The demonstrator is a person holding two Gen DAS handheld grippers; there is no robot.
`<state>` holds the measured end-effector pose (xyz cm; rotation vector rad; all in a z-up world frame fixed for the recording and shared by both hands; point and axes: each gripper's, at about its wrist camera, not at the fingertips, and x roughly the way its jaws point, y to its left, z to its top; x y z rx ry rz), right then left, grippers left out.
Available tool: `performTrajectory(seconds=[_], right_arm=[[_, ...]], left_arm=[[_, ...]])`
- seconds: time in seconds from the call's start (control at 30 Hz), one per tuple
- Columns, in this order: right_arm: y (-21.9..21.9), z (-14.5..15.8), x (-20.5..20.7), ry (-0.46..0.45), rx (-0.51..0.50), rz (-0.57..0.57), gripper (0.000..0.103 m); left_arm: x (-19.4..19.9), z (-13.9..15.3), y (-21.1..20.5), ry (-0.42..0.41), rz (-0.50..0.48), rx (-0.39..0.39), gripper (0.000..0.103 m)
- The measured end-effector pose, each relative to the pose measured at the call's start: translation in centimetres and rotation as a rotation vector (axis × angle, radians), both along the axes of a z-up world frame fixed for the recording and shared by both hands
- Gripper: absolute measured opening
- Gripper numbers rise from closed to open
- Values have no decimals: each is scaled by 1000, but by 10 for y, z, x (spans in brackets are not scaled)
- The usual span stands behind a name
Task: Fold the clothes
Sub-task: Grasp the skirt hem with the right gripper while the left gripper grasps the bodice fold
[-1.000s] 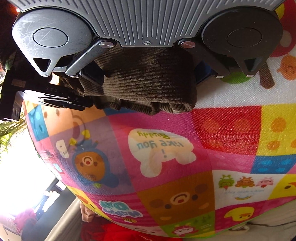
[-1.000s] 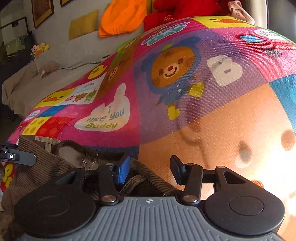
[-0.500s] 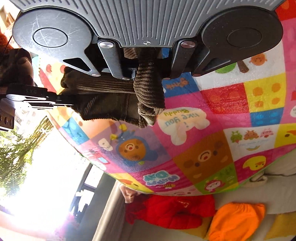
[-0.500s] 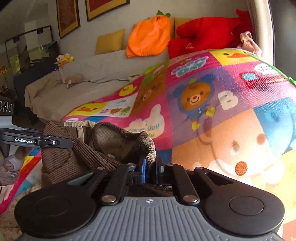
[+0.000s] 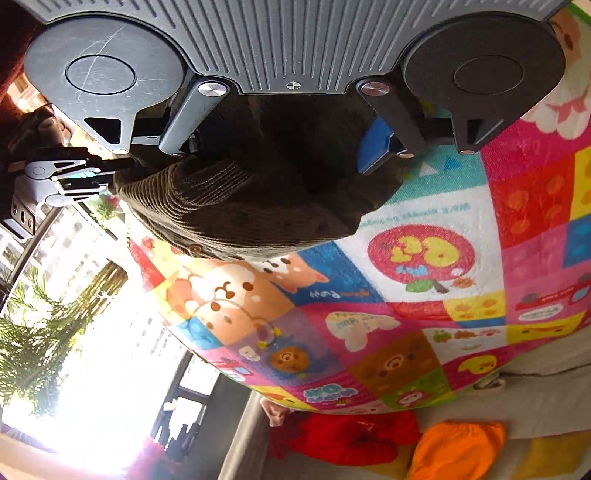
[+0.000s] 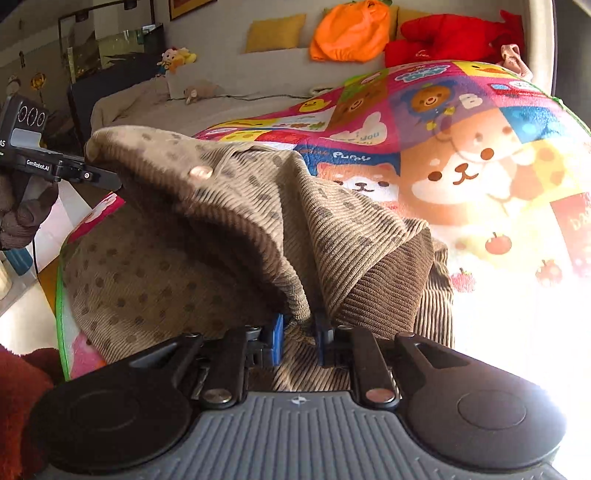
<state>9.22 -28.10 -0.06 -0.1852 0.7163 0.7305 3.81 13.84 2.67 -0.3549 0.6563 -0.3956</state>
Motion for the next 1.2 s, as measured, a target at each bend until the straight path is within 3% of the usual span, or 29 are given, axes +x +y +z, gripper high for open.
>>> performTrajectory(seconds=[0.03, 0.1, 0.13, 0.2, 0.33, 0.43, 0.6, 0.63, 0.67, 0.7, 0.73, 0.77, 0.83, 0.93, 1.0, 1.13, 1.2], right_arm=[[-7, 3, -3, 2, 25, -14, 24], [-22, 9, -9, 7, 74, -42, 32], [-29, 14, -10, 4, 103, -62, 46], [-46, 22, -9, 7, 181, -107, 62], [-65, 19, 16, 66, 321, -205, 73], [-56, -1, 38, 116, 363, -238, 74], [-37, -33, 72, 197, 409, -279, 74], [-27, -38, 72, 200, 387, -275, 68], [-18, -37, 71, 182, 360, -265, 58], [-12, -30, 68, 144, 332, -244, 34], [-6, -22, 64, 104, 304, -221, 20], [-5, -11, 58, 62, 294, -210, 18], [-10, 13, 43, 10, 316, -189, 14], [-20, 35, 20, -27, 341, -158, 13], [-25, 39, 6, -37, 331, -140, 13], [-31, 7, -1, 38, 255, -172, 16], [-29, -16, 1, 84, 205, -208, 21]], left_arm=[[-10, -3, 3, 10, 7, -4, 94], [-17, -4, 13, 35, 28, -86, 96], [-16, -5, 18, 47, 37, -143, 97], [-12, -8, 25, 77, 52, -280, 98], [8, -22, 27, 158, 60, -479, 98], [28, -36, 14, 216, 55, -492, 98], [66, -59, -9, 282, 47, -492, 98], [73, -64, -14, 296, 45, -491, 96], [79, -64, -16, 291, 46, -483, 79], [79, -55, -16, 258, 47, -459, 70], [77, -44, -16, 219, 44, -427, 59], [74, -33, -16, 178, 41, -390, 47], [56, -15, -19, 98, 17, -328, 35], [24, 5, -23, -7, -24, -251, 33], [3, 4, -25, -37, -34, -202, 34], [-15, -34, -24, 64, 34, -73, 40], [-18, -48, -21, 113, 68, 0, 53]])
